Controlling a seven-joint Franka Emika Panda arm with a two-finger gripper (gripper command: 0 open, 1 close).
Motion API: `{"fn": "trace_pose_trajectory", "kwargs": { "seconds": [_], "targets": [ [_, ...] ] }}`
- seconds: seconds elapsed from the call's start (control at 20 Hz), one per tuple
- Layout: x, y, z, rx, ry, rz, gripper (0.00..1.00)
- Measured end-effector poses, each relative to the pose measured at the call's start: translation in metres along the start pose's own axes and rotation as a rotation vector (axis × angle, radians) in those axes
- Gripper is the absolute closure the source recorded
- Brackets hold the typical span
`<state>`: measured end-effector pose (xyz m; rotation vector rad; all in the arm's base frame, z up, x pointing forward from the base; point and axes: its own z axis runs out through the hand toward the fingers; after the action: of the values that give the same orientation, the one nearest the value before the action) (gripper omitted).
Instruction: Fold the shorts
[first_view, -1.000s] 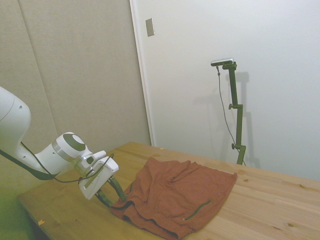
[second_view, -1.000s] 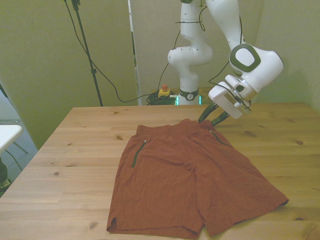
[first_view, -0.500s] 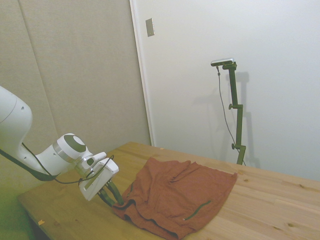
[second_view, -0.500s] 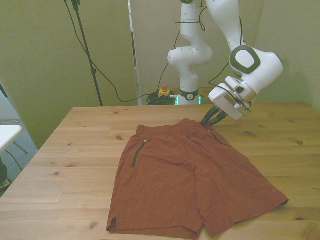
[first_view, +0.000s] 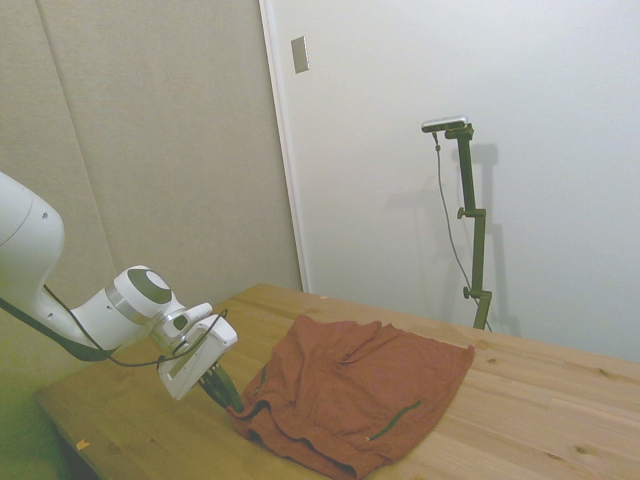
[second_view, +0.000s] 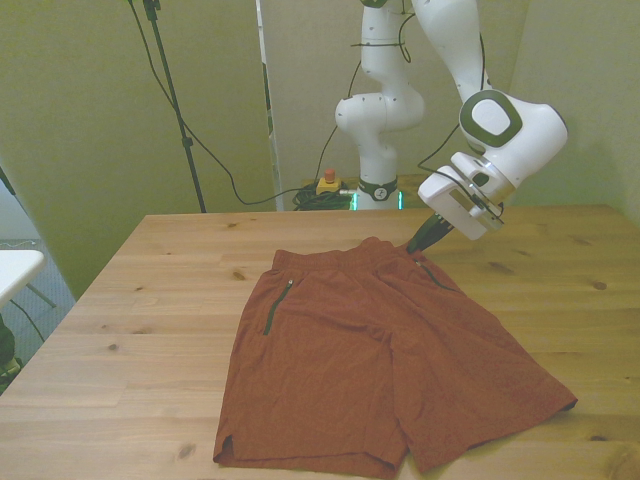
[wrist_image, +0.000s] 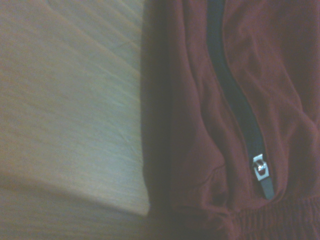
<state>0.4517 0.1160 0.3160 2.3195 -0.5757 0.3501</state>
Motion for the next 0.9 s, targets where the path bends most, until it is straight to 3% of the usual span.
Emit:
{"fn": "trace_pose_trajectory", "kwargs": {
  "seconds": [0.2,0.45,0.65,0.9],
  "targets": [
    [0.011,0.014,-0.022,0.044,0.007,0.058,1.00],
    [0.037,0.065,-0.053,0.105,0.008,0.201,1.00],
    [0.065,0.126,-0.049,0.185,-0.046,0.339,1.00],
    [0.084,0.193,-0.012,0.253,-0.109,0.456,1.00]
  ]
}}
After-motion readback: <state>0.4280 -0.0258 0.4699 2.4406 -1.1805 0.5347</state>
